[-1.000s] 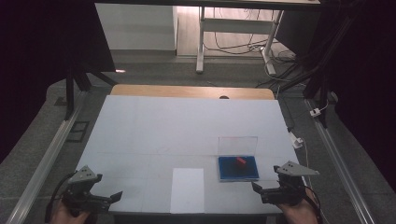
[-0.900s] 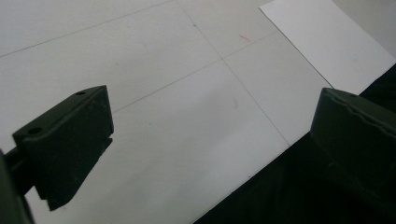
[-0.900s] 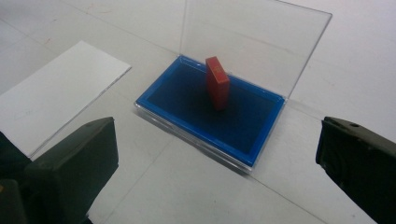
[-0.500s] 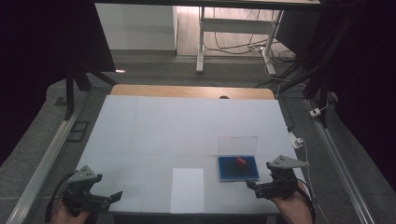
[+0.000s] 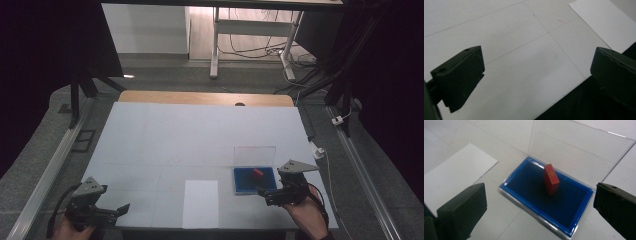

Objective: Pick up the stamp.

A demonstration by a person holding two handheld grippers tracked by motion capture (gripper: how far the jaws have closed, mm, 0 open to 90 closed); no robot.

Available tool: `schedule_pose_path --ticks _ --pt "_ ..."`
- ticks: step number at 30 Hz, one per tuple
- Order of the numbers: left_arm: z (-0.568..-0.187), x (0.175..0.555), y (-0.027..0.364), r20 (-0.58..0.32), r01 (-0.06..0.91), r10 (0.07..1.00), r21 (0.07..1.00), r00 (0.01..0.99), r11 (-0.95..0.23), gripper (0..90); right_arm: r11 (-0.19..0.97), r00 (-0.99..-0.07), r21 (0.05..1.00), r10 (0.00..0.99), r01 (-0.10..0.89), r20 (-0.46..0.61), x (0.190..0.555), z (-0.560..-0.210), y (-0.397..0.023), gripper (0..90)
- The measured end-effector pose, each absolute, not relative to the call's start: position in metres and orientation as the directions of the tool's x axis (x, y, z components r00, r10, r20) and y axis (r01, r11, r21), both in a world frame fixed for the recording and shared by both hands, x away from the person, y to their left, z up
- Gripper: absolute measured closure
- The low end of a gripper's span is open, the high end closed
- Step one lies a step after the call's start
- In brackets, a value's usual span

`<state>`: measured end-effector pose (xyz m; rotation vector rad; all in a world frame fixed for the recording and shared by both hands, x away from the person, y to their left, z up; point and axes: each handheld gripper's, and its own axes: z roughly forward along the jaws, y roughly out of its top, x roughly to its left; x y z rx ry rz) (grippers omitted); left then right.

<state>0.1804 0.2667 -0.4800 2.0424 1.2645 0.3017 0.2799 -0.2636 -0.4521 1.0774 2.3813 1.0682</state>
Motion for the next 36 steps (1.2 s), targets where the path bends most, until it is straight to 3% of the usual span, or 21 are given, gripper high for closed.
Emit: schedule_pose_path --ticks 17,21,29,36 --pt "-0.481 0.182 0.266 -0.173 0.702 0.847 0.654 0.502 -0.282 0.0 0.528 -0.688 0.662 0.726 0.532 -0.026 0.316 -0.471 -0.248 0.4" --pt "-0.481 0.183 0.266 -0.175 0.702 0.845 0.653 0.505 -0.284 0.0 0.538 -0.707 0.655 0.707 0.53 -0.009 0.324 -0.474 -0.247 9.5" --pt "-0.482 0.183 0.266 -0.176 0.703 0.844 0.652 0.506 -0.286 0.0 0.584 -0.741 0.62 0.672 0.524 -0.007 0.335 -0.475 -0.247 48.4" --pt "-0.482 0.183 0.266 -0.177 0.705 0.843 0.648 0.507 -0.288 0.0 0.595 -0.762 0.618 0.647 0.514 0.01 0.34 -0.474 -0.247 70.9"
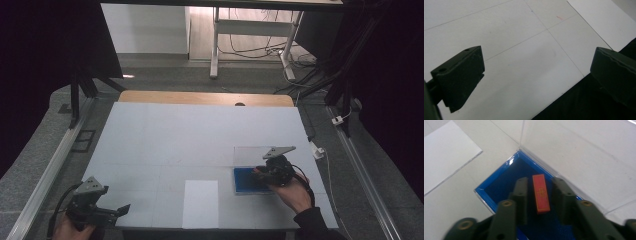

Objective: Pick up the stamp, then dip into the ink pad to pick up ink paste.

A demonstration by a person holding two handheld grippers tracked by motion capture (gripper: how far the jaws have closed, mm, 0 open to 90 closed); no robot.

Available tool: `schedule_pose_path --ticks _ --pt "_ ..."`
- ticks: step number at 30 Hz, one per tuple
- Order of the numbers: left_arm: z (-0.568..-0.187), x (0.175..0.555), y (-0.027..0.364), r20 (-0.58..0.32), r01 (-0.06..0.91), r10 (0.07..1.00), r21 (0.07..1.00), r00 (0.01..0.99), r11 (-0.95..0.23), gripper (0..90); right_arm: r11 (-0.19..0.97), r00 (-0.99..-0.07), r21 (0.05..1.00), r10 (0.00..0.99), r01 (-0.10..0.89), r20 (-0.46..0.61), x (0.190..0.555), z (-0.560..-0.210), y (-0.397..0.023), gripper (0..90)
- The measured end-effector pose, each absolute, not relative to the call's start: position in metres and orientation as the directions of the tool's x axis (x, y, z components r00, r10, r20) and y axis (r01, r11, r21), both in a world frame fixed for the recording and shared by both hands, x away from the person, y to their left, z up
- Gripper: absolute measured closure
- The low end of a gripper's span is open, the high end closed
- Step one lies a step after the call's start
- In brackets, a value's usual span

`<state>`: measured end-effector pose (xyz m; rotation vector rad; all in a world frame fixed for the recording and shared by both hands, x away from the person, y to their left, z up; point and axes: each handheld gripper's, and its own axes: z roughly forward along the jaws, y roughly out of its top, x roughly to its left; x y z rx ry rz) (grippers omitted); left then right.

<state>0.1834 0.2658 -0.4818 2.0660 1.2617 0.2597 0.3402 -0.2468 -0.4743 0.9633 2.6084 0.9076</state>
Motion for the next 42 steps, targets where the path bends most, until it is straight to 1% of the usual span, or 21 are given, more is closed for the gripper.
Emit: schedule_pose_path --ticks 2,4,6,11,19,24,28,34,42 --pt "-0.482 0.183 0.266 -0.177 0.705 0.843 0.648 0.507 -0.288 0.0 0.601 -0.764 0.613 0.645 0.512 0.006 0.341 -0.474 -0.246 76.1" --pt "-0.482 0.183 0.266 -0.176 0.705 0.844 0.648 0.507 -0.289 0.0 0.609 -0.77 0.612 0.638 0.505 0.0 0.341 -0.475 -0.246 78.5" --pt "-0.482 0.184 0.266 -0.179 0.706 0.843 0.648 0.507 -0.287 0.0 0.61 -0.768 0.61 0.64 0.506 -0.003 0.341 -0.474 -0.245 79.0" --pt "-0.482 0.184 0.266 -0.18 0.707 0.844 0.648 0.506 -0.285 0.0 0.615 -0.771 0.607 0.637 0.502 -0.008 0.34 -0.474 -0.245 79.4" --pt "-0.482 0.184 0.267 -0.185 0.707 0.843 0.649 0.506 -0.282 0.0 0.598 -0.772 0.642 0.635 0.48 -0.013 0.337 -0.468 -0.247 79.5" --pt "-0.482 0.184 0.267 -0.186 0.707 0.842 0.649 0.506 -0.281 0.0 0.57 -0.763 0.659 0.646 0.49 0.009 0.333 -0.463 -0.251 79.5" --pt "-0.482 0.184 0.267 -0.188 0.707 0.841 0.649 0.507 -0.281 0.0 0.568 -0.766 0.67 0.643 0.478 0.0 0.329 -0.459 -0.254 79.5" --pt "-0.482 0.184 0.266 -0.186 0.707 0.841 0.648 0.508 -0.283 0.0 0.559 -0.758 0.671 0.652 0.487 0.007 0.327 -0.458 -0.255 79.6" --pt "-0.482 0.184 0.267 -0.188 0.706 0.839 0.648 0.51 -0.284 0.0 0.571 -0.766 0.67 0.643 0.475 -0.005 0.325 -0.456 -0.252 79.6"
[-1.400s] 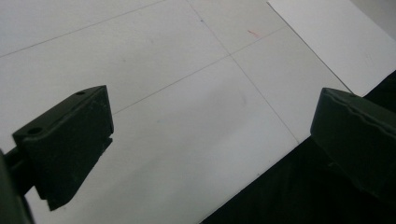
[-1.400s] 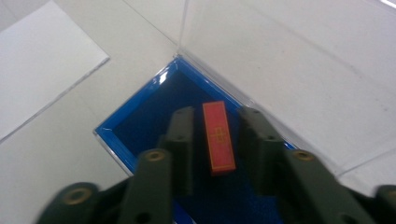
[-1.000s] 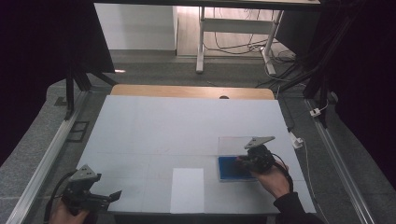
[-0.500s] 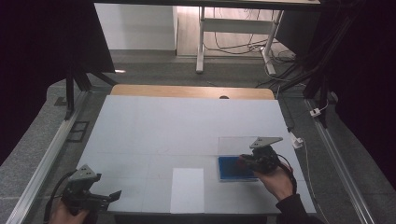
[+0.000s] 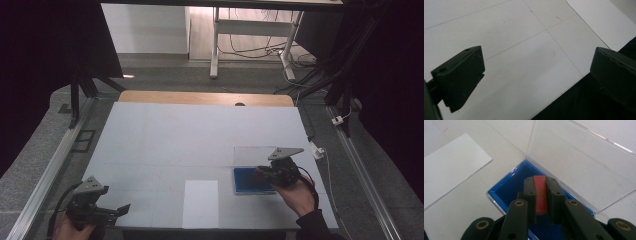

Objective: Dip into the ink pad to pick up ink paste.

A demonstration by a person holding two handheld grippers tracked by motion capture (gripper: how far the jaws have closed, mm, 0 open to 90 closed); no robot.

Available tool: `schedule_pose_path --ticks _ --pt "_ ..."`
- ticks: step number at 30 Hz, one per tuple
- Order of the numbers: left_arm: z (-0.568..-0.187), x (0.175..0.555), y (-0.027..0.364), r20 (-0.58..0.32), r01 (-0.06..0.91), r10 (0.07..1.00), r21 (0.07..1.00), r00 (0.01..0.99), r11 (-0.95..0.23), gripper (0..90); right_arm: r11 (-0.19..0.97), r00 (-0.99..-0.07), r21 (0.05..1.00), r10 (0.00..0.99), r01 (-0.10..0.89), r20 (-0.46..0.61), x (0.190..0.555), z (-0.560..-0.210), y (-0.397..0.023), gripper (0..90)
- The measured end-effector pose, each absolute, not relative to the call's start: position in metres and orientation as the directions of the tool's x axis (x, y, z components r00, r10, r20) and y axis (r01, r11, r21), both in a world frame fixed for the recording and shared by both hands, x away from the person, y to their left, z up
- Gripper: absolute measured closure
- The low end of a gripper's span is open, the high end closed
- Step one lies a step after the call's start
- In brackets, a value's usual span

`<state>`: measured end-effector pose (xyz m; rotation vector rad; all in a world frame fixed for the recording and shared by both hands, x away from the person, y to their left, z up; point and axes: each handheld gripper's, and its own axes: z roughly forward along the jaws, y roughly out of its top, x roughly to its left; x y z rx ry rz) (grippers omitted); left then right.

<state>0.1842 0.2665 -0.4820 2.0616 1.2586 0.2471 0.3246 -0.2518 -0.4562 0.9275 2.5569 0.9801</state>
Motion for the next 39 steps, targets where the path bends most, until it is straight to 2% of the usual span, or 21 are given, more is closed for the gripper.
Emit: schedule_pose_path --ticks 39 --pt "-0.482 0.185 0.266 -0.187 0.71 0.837 0.641 0.514 -0.292 0.3 0.665 -0.834 0.612 0.552 0.428 -0.016 0.321 -0.477 -0.215 79.6"
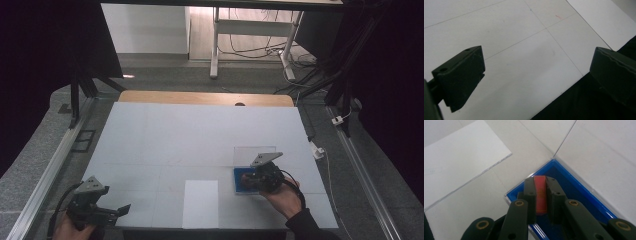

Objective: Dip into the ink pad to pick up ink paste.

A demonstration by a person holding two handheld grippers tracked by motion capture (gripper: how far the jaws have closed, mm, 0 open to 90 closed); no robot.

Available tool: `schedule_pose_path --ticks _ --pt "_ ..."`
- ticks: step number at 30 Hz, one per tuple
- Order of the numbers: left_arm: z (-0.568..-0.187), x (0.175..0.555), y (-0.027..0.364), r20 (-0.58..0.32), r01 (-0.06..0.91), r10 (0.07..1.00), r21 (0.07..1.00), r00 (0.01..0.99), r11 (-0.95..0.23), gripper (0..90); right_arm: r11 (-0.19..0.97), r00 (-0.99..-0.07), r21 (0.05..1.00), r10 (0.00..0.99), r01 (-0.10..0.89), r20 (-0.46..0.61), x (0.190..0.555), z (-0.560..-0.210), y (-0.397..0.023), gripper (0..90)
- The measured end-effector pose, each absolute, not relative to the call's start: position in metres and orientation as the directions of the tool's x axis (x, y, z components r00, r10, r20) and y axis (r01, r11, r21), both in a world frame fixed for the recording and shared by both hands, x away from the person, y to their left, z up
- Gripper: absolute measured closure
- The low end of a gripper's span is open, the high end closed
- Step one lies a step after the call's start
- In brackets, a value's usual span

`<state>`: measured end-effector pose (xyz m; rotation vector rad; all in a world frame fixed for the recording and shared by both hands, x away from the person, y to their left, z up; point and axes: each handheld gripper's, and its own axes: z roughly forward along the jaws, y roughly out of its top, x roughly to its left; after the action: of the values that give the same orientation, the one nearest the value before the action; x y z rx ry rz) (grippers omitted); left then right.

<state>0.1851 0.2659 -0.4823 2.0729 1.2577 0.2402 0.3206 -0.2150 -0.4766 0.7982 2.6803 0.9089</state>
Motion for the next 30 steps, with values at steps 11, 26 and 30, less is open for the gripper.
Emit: schedule_pose_path --ticks 11,26,30 --pt "-0.482 0.186 0.265 -0.181 0.71 0.838 0.638 0.515 -0.298 0.4 0.65 -0.82 0.62 0.572 0.439 -0.02 0.319 -0.48 -0.214 80.3" --pt "-0.483 0.187 0.264 -0.181 0.711 0.836 0.635 0.517 -0.302 0.4 0.64 -0.808 0.626 0.588 0.445 -0.026 0.315 -0.482 -0.212 80.4" --pt "-0.483 0.187 0.264 -0.18 0.71 0.836 0.635 0.518 -0.304 0.4 0.624 -0.807 0.631 0.591 0.461 0.005 0.318 -0.483 -0.216 80.5"
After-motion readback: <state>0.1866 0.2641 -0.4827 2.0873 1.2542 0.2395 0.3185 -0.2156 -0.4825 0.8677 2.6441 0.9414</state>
